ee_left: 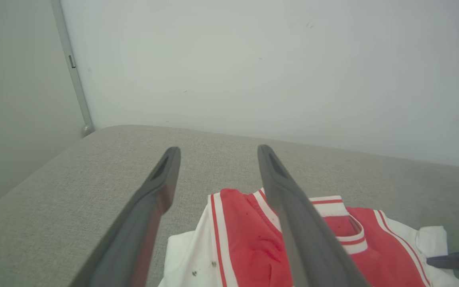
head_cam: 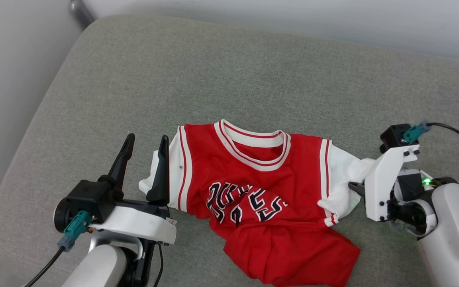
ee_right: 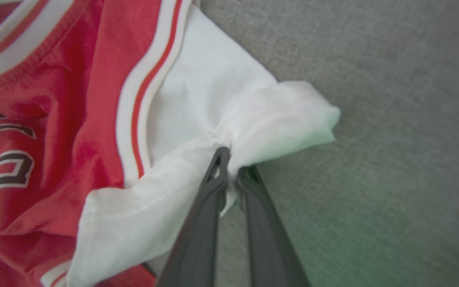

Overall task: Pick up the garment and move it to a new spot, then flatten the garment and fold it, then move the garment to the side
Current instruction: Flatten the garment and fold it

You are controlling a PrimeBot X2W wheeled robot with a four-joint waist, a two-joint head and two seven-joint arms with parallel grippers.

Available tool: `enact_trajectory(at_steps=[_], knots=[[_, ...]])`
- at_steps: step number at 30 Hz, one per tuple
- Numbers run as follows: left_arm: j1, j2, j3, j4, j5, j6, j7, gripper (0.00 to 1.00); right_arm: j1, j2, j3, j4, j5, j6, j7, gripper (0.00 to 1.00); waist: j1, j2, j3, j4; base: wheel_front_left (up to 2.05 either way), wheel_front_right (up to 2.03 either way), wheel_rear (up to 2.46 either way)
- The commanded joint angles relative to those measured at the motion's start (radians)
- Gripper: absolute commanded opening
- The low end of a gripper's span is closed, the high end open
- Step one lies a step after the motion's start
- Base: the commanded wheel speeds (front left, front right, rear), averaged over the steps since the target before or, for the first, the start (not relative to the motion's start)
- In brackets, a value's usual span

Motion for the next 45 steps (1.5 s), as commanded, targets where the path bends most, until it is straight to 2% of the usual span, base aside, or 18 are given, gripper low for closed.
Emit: enact_trajectory(at_steps=[1, 8, 12, 17, 20, 21, 22, 23, 28, 35, 40, 45], knots=[[0.013, -0.001, 0.009, 0.004, 0.01, -0.004, -0.005, 1.0, 0.046, 0.006, 0.029, 0.03, 0.005, 0.0, 0.0, 0.0, 0.0, 0.0, -0.01, -0.008, 0.0, 0.0, 0.0], [0.055, 0.014, 0.029, 0.017, 0.011, 0.004, -0.004, 1.0, 0.053, -0.075, 0.005, -0.106, -0.006, 0.0, -0.103, 0.0, 0.0, 0.0, -0.069, -0.056, 0.0, 0.0, 0.0], [0.074, 0.023, 0.036, 0.012, 0.007, 0.013, -0.002, 1.0, 0.107, -0.109, -0.05, -0.163, -0.021, 0.0, -0.11, 0.0, 0.0, 0.0, -0.089, -0.084, 0.0, 0.0, 0.0], [0.099, 0.035, 0.046, -0.003, 0.001, 0.032, 0.008, 1.0, 0.223, -0.124, -0.192, -0.222, -0.056, 0.0, -0.083, 0.0, 0.0, 0.0, -0.098, -0.129, 0.0, 0.0, 0.0], [0.107, 0.039, 0.046, -0.012, -0.002, 0.038, 0.017, 1.0, 0.296, -0.106, -0.277, -0.218, -0.08, 0.0, -0.084, 0.0, 0.0, 0.0, -0.1, -0.145, 0.0, 0.0, 0.0], [0.117, 0.047, 0.048, -0.02, -0.005, 0.045, 0.029, 1.0, 0.349, -0.074, -0.346, -0.198, -0.102, 0.0, -0.125, 0.04, 0.0, 0.0, -0.102, -0.159, 0.0, 0.0, 0.0], [0.122, 0.05, 0.049, -0.022, -0.007, 0.048, 0.033, 1.0, 0.361, -0.061, -0.359, -0.19, -0.108, 0.0, -0.148, 0.34, 0.0, 0.0, -0.104, -0.164, 0.0, 0.0, 0.0], [0.126, 0.052, 0.049, -0.022, -0.008, 0.051, 0.036, 1.0, 0.374, -0.044, -0.371, -0.181, -0.111, 0.0, -0.168, 1.0, 0.0, 0.0, -0.108, -0.169, 0.0, 0.0, 0.0], [0.149, 0.07, 0.055, -0.02, -0.018, 0.057, 0.052, 1.0, 0.401, 0.006, -0.384, -0.177, -0.13, 0.0, -0.329, 1.0, 0.0, 0.0, -0.134, -0.192, 0.0, 0.0, 0.0], [0.183, 0.086, 0.061, -0.024, -0.029, 0.07, 0.07, 1.0, 0.451, 0.058, -0.391, -0.256, -0.191, 0.0, -0.571, 1.0, 0.0, 0.0, -0.182, -0.22, 0.0, 0.0, 0.0], [0.211, 0.098, 0.07, -0.022, -0.048, 0.074, 0.083, 1.0, 0.499, 0.085, -0.349, -0.334, -0.252, 0.0, -0.693, 1.0, 0.0, 0.0, -0.212, -0.24, 0.0, 0.0, 0.0], [0.222, 0.115, 0.088, -0.008, -0.068, 0.073, 0.096, 1.0, 0.54, 0.111, -0.298, -0.42, -0.283, 0.0, -0.759, 1.0, 0.0, 0.0, -0.222, -0.261, 0.0, 0.0, 0.0]])
